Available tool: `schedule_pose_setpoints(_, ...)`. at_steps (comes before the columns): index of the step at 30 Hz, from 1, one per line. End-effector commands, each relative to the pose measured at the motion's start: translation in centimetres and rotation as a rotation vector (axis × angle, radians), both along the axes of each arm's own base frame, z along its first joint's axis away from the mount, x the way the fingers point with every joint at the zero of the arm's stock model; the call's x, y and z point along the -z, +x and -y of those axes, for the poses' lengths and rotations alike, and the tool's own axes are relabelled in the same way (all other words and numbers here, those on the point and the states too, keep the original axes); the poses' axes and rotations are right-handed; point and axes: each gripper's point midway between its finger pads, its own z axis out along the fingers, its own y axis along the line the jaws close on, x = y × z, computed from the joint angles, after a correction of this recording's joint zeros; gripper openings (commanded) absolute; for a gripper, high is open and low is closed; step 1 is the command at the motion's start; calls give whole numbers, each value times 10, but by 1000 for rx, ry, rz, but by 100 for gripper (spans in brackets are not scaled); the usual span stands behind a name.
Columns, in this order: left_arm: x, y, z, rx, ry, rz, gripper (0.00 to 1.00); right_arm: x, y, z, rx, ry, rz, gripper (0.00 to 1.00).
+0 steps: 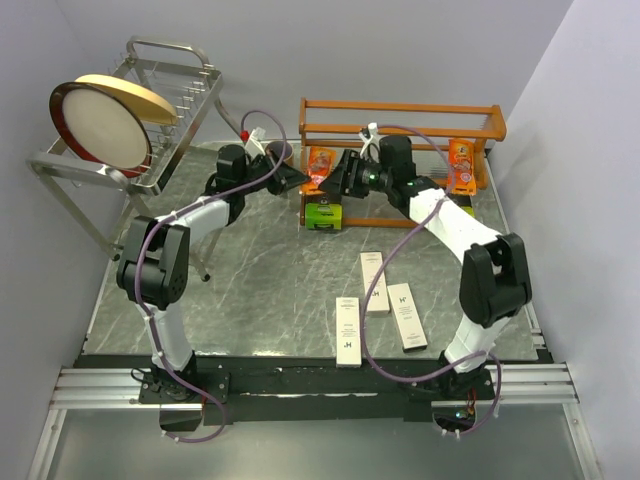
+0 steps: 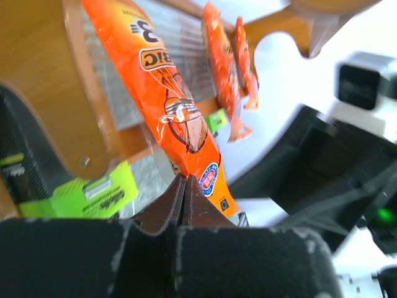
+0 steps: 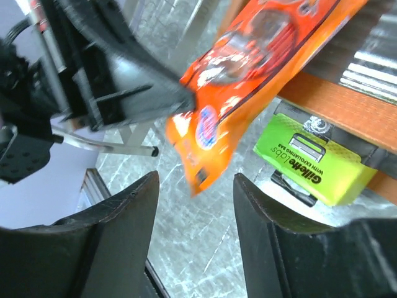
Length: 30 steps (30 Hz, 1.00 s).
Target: Place and organize the shaving razors onto the shelf
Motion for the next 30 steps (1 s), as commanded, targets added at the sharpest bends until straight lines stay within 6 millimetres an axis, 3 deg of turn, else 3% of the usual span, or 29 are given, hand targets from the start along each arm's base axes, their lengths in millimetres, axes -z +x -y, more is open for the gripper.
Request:
schedule_pose_setpoints(1, -34, 16, 6, -78, 8, 59, 1, -67, -4, 10, 8, 1, 182, 60)
schedule_pose_setpoints(8, -23, 28, 9, -140, 50, -2, 1, -76, -8, 15, 25, 22, 186, 61)
schedule_pose_setpoints(15, -2, 26, 2, -166, 97, -46, 1, -97, -6, 15, 5, 57, 235, 62)
schedule_pose_setpoints(21, 13, 31, -9, -206, 133, -89, 2, -98, -8, 14, -3, 63, 240, 63)
schedule_pose_setpoints(25, 18, 33, -12, -223, 144, -112, 14, -95, -10, 16, 3, 63, 233, 63)
schedule_pose_setpoints(29, 20, 32, -12, -226, 145, -123, 37, -94, -11, 16, 2, 62, 235, 63)
schedule_pose_setpoints(30, 20, 32, -12, -226, 147, -121, 48, -95, -10, 17, 3, 63, 235, 63)
